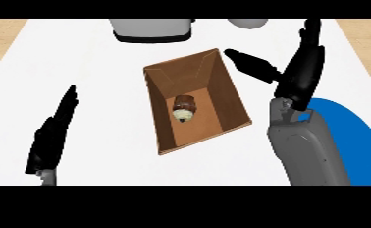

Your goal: Pick the cupcake from the plate and place it in the cardboard box

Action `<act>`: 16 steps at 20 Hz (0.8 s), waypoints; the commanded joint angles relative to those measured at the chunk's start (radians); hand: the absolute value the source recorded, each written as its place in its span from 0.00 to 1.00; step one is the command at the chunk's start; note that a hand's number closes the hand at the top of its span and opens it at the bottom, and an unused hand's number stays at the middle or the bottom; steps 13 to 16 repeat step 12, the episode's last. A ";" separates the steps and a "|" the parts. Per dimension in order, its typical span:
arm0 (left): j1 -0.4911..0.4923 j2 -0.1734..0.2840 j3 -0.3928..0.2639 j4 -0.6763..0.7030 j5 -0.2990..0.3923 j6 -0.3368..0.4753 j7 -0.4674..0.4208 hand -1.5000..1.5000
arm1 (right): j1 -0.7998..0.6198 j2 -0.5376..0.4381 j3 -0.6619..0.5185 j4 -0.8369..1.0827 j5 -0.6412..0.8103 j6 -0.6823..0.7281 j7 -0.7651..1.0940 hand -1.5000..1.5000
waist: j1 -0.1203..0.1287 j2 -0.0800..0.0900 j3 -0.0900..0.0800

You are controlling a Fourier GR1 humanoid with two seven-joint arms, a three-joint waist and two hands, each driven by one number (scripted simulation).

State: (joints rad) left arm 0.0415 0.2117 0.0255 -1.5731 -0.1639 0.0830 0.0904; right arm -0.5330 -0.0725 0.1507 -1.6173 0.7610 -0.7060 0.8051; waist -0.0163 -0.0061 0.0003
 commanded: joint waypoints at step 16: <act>-0.011 0.014 0.034 0.009 0.020 -0.038 0.009 0.50 | 0.708 -0.270 -0.327 -0.644 -0.534 0.158 -0.238 0.00 | -0.005 0.003 0.001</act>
